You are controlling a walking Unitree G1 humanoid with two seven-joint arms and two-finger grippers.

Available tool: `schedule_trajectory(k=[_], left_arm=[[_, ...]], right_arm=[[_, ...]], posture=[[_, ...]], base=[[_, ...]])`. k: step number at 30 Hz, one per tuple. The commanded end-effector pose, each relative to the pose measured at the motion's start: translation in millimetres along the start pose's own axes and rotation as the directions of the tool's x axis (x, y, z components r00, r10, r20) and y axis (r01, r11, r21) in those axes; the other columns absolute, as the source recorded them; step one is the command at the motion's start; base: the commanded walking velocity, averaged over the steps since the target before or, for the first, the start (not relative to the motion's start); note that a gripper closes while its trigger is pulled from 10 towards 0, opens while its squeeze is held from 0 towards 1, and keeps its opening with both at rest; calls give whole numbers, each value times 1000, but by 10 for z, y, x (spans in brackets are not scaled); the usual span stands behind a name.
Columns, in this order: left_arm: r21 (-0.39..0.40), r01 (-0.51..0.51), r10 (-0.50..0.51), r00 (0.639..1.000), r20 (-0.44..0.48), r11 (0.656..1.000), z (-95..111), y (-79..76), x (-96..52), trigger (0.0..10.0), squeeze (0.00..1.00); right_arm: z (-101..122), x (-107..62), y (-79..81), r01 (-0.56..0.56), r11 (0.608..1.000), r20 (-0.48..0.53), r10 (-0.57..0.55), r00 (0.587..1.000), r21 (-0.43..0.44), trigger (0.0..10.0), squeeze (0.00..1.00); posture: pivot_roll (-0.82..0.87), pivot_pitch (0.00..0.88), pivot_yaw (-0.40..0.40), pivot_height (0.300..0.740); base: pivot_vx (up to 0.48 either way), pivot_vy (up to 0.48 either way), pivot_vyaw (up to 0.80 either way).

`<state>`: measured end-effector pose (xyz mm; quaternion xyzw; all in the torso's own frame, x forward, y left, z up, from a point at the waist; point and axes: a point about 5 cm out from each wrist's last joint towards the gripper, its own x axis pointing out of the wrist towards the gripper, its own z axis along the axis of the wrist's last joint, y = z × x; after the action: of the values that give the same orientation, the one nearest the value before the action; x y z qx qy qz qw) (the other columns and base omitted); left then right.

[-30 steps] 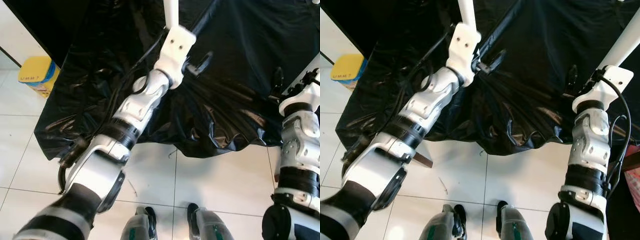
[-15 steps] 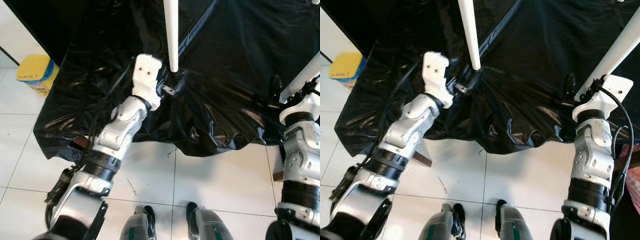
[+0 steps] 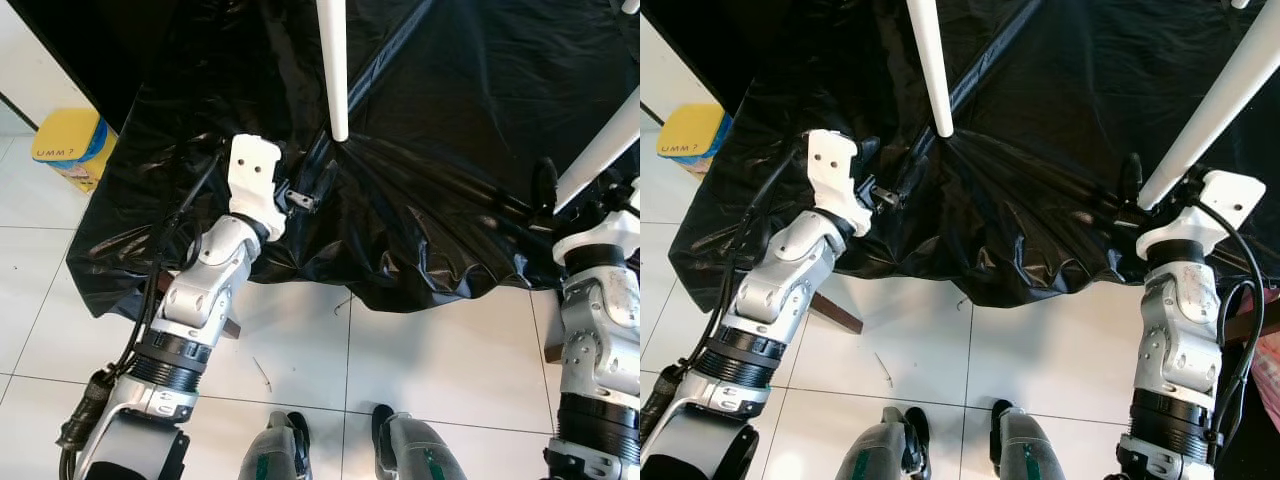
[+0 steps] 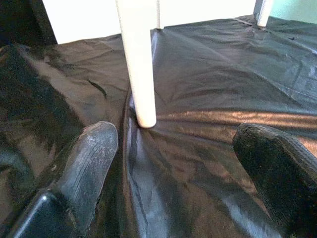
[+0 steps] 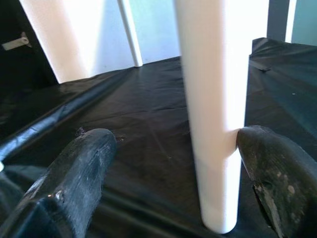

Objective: Building children table

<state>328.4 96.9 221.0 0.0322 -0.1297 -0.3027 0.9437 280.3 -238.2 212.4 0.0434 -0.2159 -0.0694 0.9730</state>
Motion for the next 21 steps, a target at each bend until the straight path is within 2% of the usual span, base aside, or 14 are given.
schedule_trajectory(k=[1,4,5,10,11,12,14,15,16,17,19,20,21], left_arm=[[9,60,-60,998,-27,998,-75,-2,-76,10000,0],[0,57,-57,998,-35,998,-121,-11,-115,10000,0],[-22,45,-46,998,-51,999,-226,-32,-203,10000,0],[-26,33,-34,998,-55,999,-271,-37,-243,10000,0],[-37,21,-23,998,-57,999,-320,-38,-301,10000,0],[-60,10,-13,998,-57,998,-381,-40,-382,10000,0],[-70,30,-34,998,-48,997,-403,-51,-447,10000,0],[-70,30,-34,998,-48,997,-403,-51,-447,10000,0],[-94,101,-105,994,-39,990,-406,-110,-521,10000,0],[-94,101,-105,994,-39,990,-406,-110,-521,10000,0],[-111,178,-183,982,-39,978,-404,-193,-602,10000,0],[-111,178,-183,982,-39,978,-404,-193,-602,10000,0],[-135,269,-279,959,-57,954,-421,-301,-727,10000,0]], right_arm=[[-29,-53,75,-33,999,-3,33,999,-5,10000,0],[-75,-98,95,-41,999,-14,41,999,-17,10000,0],[-187,-195,150,-65,997,-47,63,997,-36,10000,0],[-242,-236,173,-76,996,-64,73,995,-48,10000,0],[-303,-286,224,-97,994,-81,93,992,-40,10000,0],[-381,-347,342,-153,988,-100,150,984,-15,10000,0],[-440,-390,461,-224,974,-113,224,968,12,10000,0],[-440,-390,461,-224,974,-113,224,968,12,10000,0],[-489,-440,562,-312,950,-128,313,941,31,10000,0],[-489,-440,562,-312,950,-128,313,941,31,10000,0],[-526,-499,635,-391,919,-147,394,907,48,10000,0],[-526,-499,635,-391,919,-147,394,907,48,10000,0],[-568,-584,702,-482,873,-172,488,856,77,10000,0]], posture=[[-5,125,54,740],[-5,111,51,740],[-4,92,43,740],[-3,86,40,740],[3,72,33,740],[21,66,15,740],[32,66,4,740],[32,66,4,740],[46,69,-9,740],[46,69,-9,740],[57,73,-19,740],[57,73,-19,740],[65,79,-31,740]], base=[[0,0,0],[0,0,0],[0,0,0],[0,0,0],[0,0,0],[0,0,0],[0,0,0],[0,0,0],[0,0,0],[0,0,0],[0,0,0],[0,0,0],[0,0,0]])
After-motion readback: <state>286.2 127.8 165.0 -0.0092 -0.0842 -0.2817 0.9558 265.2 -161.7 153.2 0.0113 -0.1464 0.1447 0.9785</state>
